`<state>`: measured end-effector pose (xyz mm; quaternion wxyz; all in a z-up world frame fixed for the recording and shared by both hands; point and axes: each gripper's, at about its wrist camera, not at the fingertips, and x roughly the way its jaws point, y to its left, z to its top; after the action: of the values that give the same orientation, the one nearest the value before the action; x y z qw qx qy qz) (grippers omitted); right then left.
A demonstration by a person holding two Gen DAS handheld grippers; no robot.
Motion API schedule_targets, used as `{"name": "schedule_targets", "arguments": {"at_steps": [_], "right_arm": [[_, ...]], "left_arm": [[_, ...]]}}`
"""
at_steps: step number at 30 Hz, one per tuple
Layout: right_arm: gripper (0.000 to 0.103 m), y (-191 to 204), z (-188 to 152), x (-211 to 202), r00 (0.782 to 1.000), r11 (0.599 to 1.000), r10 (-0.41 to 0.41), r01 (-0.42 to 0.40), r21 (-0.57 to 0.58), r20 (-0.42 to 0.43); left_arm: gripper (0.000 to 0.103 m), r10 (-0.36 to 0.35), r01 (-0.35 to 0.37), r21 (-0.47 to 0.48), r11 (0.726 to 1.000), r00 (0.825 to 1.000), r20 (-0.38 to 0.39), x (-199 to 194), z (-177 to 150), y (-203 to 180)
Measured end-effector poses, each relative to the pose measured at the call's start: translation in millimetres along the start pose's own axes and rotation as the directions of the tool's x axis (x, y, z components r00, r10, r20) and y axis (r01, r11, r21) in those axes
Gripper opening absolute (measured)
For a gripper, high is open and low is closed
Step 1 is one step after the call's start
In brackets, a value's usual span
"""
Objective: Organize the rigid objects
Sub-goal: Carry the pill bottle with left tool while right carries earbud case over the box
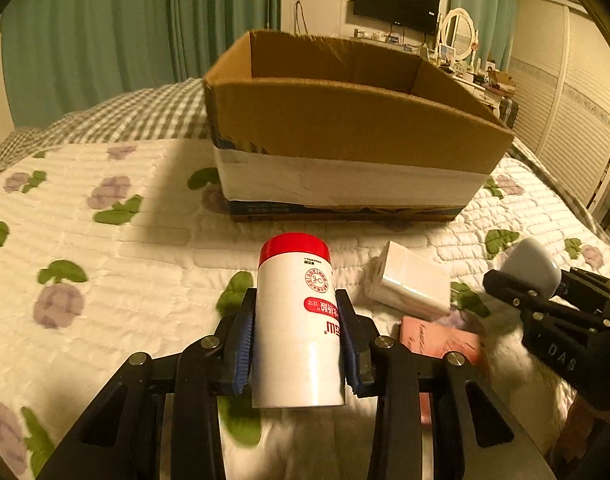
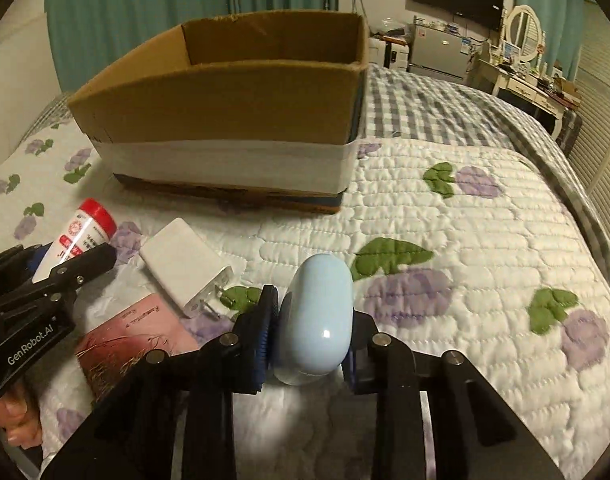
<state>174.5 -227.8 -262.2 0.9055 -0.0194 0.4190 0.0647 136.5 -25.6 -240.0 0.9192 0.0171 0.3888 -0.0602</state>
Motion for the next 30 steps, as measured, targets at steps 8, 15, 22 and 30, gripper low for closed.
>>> {"name": "schedule_targets", "arguments": {"at_steps": [8, 15, 22, 30], "right_arm": [[0.028, 1, -11, -51, 0.998, 1.000, -0.021, 0.020, 0.020, 0.062], [0.028, 12, -15, -104, 0.989, 1.000, -0.031, 0.031, 0.002, 0.148], [0.028, 29, -7, -150, 0.972, 1.000, -0.022, 0.023, 0.000, 0.235], [0.028, 42, 13, -210, 0.931, 1.000, -0.003, 0.009, -0.015, 0.364]], "left_arm": [[0.037, 0.003, -0.002, -0.045, 0.999, 1.000, 0.022, -45, -1, 9], [0.037, -0.003, 0.005, -0.039, 0.999, 0.997, 0.073, -89, 2, 11], [0.037, -0.015, 0.021, -0.032, 0.999, 0.988, 0.154, -134, 13, 5], [0.037, -0.025, 0.029, -0.014, 0.999, 0.964, 0.264, -184, 38, -4]]}}
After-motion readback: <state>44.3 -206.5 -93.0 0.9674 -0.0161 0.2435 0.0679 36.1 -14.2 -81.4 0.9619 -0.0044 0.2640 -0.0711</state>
